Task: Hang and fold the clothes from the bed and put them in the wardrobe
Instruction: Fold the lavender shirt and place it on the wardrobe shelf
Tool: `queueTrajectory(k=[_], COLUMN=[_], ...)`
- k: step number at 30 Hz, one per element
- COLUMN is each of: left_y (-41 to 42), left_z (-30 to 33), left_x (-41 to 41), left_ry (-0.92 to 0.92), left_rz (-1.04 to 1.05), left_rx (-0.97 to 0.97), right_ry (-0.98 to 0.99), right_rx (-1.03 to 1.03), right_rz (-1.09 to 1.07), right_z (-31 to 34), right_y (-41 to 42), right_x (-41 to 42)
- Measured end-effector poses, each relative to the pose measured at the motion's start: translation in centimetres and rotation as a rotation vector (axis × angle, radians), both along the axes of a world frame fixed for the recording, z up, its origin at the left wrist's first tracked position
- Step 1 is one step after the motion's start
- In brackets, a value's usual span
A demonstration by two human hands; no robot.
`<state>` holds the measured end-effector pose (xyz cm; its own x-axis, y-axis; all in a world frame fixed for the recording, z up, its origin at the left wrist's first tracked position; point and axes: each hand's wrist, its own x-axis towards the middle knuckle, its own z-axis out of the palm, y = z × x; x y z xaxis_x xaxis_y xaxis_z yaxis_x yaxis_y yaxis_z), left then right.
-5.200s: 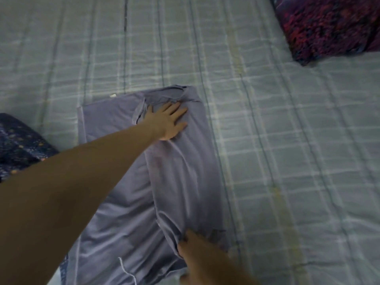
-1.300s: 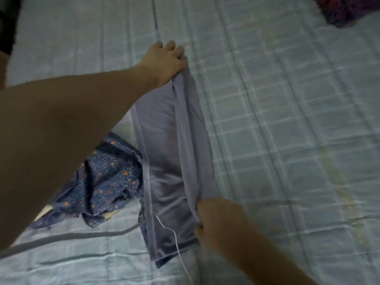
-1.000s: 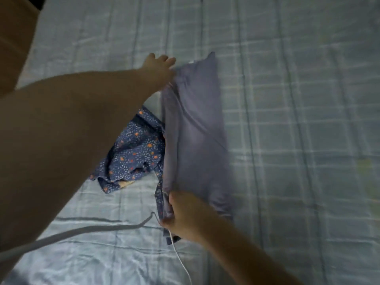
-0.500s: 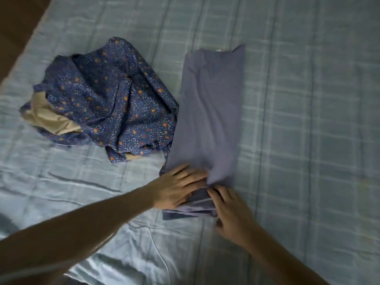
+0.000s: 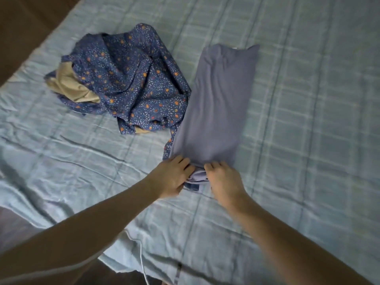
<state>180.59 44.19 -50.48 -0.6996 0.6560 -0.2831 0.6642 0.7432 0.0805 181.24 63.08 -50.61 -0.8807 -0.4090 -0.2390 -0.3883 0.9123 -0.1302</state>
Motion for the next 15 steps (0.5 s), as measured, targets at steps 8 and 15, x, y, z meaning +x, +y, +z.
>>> queueTrajectory(k=[8,15], left_y=[5.3,9.4], left_z=[2.0,1.8], left_x=[3.6,5.1], left_ry=[-0.032,-0.065], left_rz=[0.213,0.287], left_rx=[-0.037,-0.052], right_ry=[-0.135,-0.203], right_rx=[-0.101,-0.137], right_rz=[-0.110,-0.095], right_z=[4.7,5.2], right_y=[5.5,10.1], right_x=[0.2,2.4])
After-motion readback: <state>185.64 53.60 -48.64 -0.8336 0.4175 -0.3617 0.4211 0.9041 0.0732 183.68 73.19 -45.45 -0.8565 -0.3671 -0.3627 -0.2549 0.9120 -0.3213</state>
